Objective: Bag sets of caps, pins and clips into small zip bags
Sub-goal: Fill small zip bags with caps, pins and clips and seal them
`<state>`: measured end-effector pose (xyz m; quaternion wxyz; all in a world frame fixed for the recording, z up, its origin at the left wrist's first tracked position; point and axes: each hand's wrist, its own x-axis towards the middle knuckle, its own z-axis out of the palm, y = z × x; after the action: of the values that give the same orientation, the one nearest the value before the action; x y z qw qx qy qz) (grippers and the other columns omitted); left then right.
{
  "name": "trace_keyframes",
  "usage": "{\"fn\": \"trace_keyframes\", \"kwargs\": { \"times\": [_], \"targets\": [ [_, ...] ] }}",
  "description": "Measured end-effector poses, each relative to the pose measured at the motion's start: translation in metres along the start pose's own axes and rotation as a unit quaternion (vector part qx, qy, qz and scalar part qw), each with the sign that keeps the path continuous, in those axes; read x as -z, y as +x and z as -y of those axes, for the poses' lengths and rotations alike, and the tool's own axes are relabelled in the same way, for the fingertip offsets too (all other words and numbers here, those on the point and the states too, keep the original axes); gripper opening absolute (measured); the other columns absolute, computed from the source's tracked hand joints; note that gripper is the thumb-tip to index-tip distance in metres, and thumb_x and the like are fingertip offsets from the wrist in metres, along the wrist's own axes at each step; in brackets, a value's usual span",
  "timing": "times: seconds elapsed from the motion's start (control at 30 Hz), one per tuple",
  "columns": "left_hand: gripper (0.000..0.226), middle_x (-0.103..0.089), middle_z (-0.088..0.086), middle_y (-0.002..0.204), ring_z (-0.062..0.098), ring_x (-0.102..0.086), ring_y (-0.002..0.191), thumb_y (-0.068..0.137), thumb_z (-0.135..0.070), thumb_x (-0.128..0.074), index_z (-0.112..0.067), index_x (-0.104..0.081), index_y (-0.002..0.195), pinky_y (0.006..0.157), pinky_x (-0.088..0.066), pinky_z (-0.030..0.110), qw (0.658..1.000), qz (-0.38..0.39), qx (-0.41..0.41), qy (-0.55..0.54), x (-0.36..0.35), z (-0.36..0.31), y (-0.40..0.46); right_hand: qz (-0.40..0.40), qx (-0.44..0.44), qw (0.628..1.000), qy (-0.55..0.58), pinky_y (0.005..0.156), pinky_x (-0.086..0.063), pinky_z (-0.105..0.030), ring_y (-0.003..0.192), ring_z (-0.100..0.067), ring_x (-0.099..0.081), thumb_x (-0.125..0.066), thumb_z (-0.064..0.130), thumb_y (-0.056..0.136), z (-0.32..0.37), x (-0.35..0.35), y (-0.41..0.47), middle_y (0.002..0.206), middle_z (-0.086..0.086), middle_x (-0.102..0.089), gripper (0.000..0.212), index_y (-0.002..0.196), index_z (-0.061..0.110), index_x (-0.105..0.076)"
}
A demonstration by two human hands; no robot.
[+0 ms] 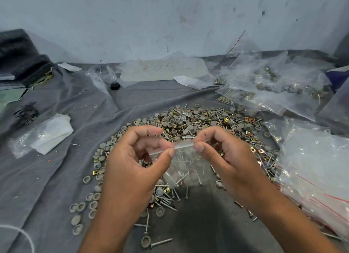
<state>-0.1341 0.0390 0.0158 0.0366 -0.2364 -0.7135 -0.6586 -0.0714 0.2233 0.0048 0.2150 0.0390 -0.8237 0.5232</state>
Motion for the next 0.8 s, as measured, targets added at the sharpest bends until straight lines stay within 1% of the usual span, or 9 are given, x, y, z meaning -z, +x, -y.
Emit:
{"fn": "trace_keyframes", "kwargs": {
  "times": [0.1, 0.23, 0.27, 0.37, 0.47, 0.53, 0.63, 0.73, 0.8],
  "targets": [
    [0.036, -0.076, 0.001, 0.091, 0.019, -0.072, 0.086, 0.072, -0.033, -0.08, -0.032, -0.064, 0.104, 0.077, -0.056, 0.052, 1.0, 0.0, 0.005, 0.001, 0.002, 0.0, -0.001, 0.002, 0.002, 1.0, -0.005, 0.057, -0.039, -0.011, 0.066, -0.004, -0.054, -0.058, 0.045, 0.095, -0.001, 0.003, 0.0, 0.084, 0.021, -0.062, 0.012, 0.1, 0.035, -0.064],
    [0.035, -0.077, 0.002, 0.09, 0.021, -0.073, 0.086, 0.072, -0.026, -0.082, -0.033, -0.062, 0.101, 0.077, -0.056, 0.047, 1.0, 0.011, 0.015, -0.001, 0.003, 0.001, 0.0, -0.011, 0.011, 1.0, -0.006, 0.054, -0.037, -0.011, 0.059, -0.006, -0.05, -0.06, 0.04, 0.095, -0.002, 0.006, 0.0, 0.079, 0.02, -0.062, 0.007, 0.096, 0.035, -0.065],
    [0.037, -0.077, 0.002, 0.09, 0.021, -0.073, 0.085, 0.072, -0.027, -0.082, -0.032, -0.061, 0.101, 0.076, -0.057, 0.044, 1.0, 0.011, 0.016, -0.004, 0.003, 0.001, 0.001, -0.017, 0.011, 1.0, -0.007, 0.053, -0.037, -0.012, 0.059, -0.008, -0.05, -0.06, 0.041, 0.096, -0.003, 0.006, 0.0, 0.079, 0.019, -0.062, 0.007, 0.096, 0.035, -0.066],
    [0.042, -0.078, 0.002, 0.092, 0.02, -0.074, 0.084, 0.069, -0.031, -0.084, -0.028, -0.062, 0.104, 0.07, -0.058, 0.028, 1.0, -0.003, 0.017, -0.022, 0.004, 0.003, 0.002, -0.04, 0.008, 0.999, -0.004, 0.055, -0.04, -0.016, 0.062, -0.013, -0.051, -0.06, 0.043, 0.096, -0.003, 0.009, 0.001, 0.078, 0.017, -0.062, 0.01, 0.096, 0.035, -0.066],
    [0.044, -0.077, 0.004, 0.091, 0.02, -0.073, 0.082, 0.066, -0.034, -0.084, -0.027, -0.062, 0.104, 0.07, -0.056, 0.024, 0.999, -0.01, 0.027, -0.038, 0.006, 0.004, 0.004, -0.053, 0.002, 0.999, 0.002, 0.054, -0.043, -0.019, 0.063, -0.016, -0.051, -0.058, 0.048, 0.095, -0.003, 0.014, 0.001, 0.079, 0.014, -0.062, 0.015, 0.097, 0.034, -0.065],
    [0.044, -0.077, 0.005, 0.091, 0.019, -0.072, 0.08, 0.068, -0.033, -0.085, -0.027, -0.062, 0.104, 0.07, -0.056, 0.025, 0.999, -0.009, 0.025, -0.037, 0.007, 0.003, 0.004, -0.047, -0.004, 0.999, 0.002, 0.054, -0.045, -0.024, 0.064, -0.018, -0.052, -0.057, 0.05, 0.094, -0.004, 0.016, 0.001, 0.08, 0.013, -0.062, 0.016, 0.097, 0.036, -0.065],
    [0.041, -0.077, 0.004, 0.09, 0.02, -0.073, 0.082, 0.07, -0.031, -0.085, -0.025, -0.061, 0.103, 0.075, -0.054, 0.035, 0.999, -0.014, 0.016, -0.026, 0.007, 0.001, 0.004, -0.037, -0.007, 0.999, 0.001, 0.056, -0.047, -0.034, 0.065, -0.021, -0.054, -0.063, 0.046, 0.094, -0.005, 0.018, 0.002, 0.08, 0.014, -0.064, 0.01, 0.094, 0.037, -0.066],
    [0.039, -0.076, 0.004, 0.09, 0.022, -0.073, 0.084, 0.07, -0.033, -0.085, -0.022, -0.059, 0.098, 0.079, -0.054, 0.039, 1.0, -0.018, 0.014, -0.018, 0.008, -0.002, 0.003, -0.039, -0.003, 0.999, -0.002, 0.06, -0.05, -0.027, 0.069, -0.014, -0.059, -0.065, 0.04, 0.09, -0.006, 0.022, 0.002, 0.084, 0.012, -0.068, 0.007, 0.095, 0.036, -0.069],
    [0.034, -0.075, 0.006, 0.09, 0.024, -0.072, 0.087, 0.073, -0.026, -0.083, -0.02, -0.056, 0.094, 0.082, -0.054, 0.043, 1.0, -0.015, 0.013, -0.018, 0.008, -0.001, 0.002, -0.039, -0.008, 0.999, -0.003, 0.062, -0.051, -0.026, 0.071, -0.014, -0.061, -0.066, 0.041, 0.09, -0.006, 0.024, 0.002, 0.085, 0.011, -0.07, 0.01, 0.095, 0.034, -0.071]
  ]
}}
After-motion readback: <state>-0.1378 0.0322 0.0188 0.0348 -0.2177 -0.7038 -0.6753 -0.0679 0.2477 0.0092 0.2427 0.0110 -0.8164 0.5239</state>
